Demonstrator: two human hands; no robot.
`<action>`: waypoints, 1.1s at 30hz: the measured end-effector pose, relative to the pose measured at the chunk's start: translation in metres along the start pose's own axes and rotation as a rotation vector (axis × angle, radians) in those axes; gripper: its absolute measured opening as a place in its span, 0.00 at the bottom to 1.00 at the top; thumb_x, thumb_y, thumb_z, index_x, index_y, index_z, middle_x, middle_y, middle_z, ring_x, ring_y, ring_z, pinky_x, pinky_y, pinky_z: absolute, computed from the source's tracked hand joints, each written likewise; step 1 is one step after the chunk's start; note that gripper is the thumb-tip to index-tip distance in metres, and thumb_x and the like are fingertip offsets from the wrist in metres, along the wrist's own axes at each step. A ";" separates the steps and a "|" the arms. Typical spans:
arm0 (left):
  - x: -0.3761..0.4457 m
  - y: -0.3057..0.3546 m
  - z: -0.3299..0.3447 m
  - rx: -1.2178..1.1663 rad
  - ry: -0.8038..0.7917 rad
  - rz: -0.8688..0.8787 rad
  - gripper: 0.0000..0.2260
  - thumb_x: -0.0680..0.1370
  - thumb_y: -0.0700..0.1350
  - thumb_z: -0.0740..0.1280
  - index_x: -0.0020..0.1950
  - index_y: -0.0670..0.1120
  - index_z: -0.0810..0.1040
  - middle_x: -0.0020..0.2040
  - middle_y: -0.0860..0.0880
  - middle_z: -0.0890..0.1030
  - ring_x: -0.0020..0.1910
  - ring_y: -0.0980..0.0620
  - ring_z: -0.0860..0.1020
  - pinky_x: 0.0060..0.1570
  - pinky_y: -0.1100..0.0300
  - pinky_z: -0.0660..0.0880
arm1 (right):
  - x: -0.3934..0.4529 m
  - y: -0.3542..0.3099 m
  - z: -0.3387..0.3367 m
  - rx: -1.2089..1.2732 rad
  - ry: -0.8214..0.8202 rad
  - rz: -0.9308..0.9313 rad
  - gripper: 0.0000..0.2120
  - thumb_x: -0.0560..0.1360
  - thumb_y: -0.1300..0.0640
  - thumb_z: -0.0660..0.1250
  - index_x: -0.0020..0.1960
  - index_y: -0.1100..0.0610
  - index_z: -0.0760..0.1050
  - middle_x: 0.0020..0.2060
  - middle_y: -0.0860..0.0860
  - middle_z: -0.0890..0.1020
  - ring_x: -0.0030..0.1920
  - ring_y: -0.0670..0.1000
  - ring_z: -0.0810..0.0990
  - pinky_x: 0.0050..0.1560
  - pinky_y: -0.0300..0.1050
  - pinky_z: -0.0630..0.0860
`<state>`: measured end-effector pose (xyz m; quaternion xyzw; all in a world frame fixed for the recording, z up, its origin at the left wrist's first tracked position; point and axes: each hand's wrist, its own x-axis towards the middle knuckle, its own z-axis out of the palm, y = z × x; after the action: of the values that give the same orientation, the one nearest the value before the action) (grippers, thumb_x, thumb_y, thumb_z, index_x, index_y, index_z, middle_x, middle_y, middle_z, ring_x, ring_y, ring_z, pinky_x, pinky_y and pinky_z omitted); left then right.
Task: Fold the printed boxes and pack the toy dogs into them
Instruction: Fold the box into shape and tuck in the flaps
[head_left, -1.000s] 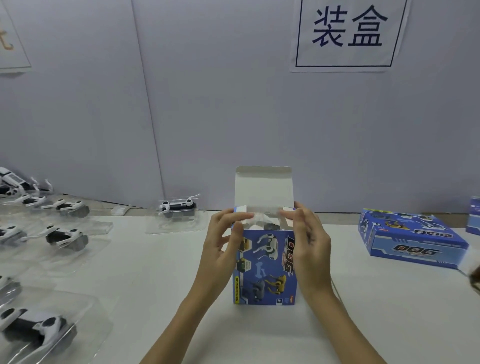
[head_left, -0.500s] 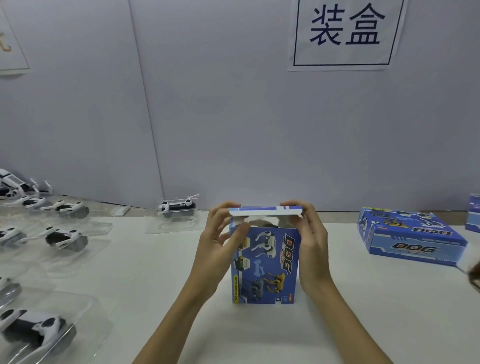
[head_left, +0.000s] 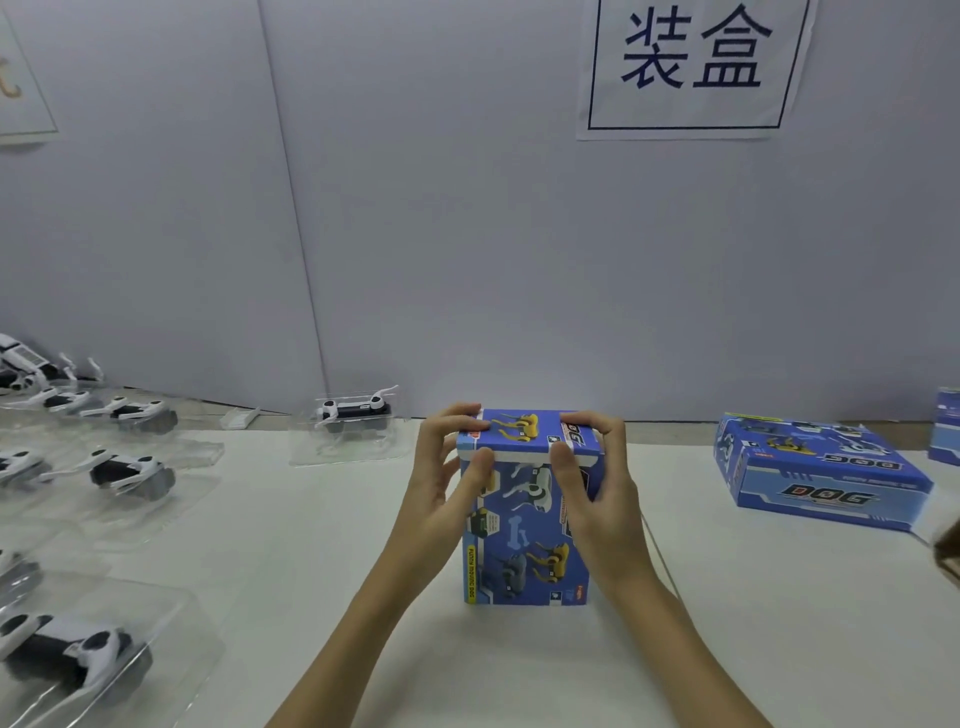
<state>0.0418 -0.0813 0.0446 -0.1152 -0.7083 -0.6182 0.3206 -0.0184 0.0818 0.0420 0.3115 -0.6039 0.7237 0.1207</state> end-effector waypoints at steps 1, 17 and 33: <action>0.000 -0.001 0.000 -0.014 0.002 0.005 0.14 0.81 0.54 0.65 0.65 0.53 0.73 0.74 0.57 0.71 0.73 0.50 0.74 0.53 0.49 0.84 | 0.000 0.001 -0.001 -0.007 0.002 -0.002 0.10 0.81 0.47 0.65 0.61 0.41 0.70 0.53 0.50 0.85 0.38 0.44 0.84 0.31 0.33 0.77; -0.007 -0.014 0.006 0.805 0.127 0.304 0.53 0.69 0.75 0.70 0.83 0.45 0.58 0.78 0.50 0.64 0.75 0.48 0.65 0.73 0.41 0.67 | -0.007 0.003 0.023 0.199 0.179 0.274 0.20 0.72 0.42 0.69 0.60 0.48 0.70 0.56 0.46 0.83 0.60 0.48 0.84 0.39 0.41 0.83; -0.003 -0.012 -0.022 1.029 -0.148 0.506 0.53 0.64 0.66 0.79 0.81 0.48 0.58 0.75 0.50 0.64 0.74 0.49 0.61 0.75 0.38 0.64 | 0.004 0.006 0.002 -0.063 -0.057 0.199 0.20 0.78 0.46 0.66 0.69 0.45 0.73 0.58 0.49 0.84 0.56 0.47 0.85 0.42 0.43 0.85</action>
<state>0.0444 -0.1044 0.0336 -0.1533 -0.8887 -0.0887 0.4230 -0.0242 0.0774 0.0394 0.2665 -0.6574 0.7036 0.0410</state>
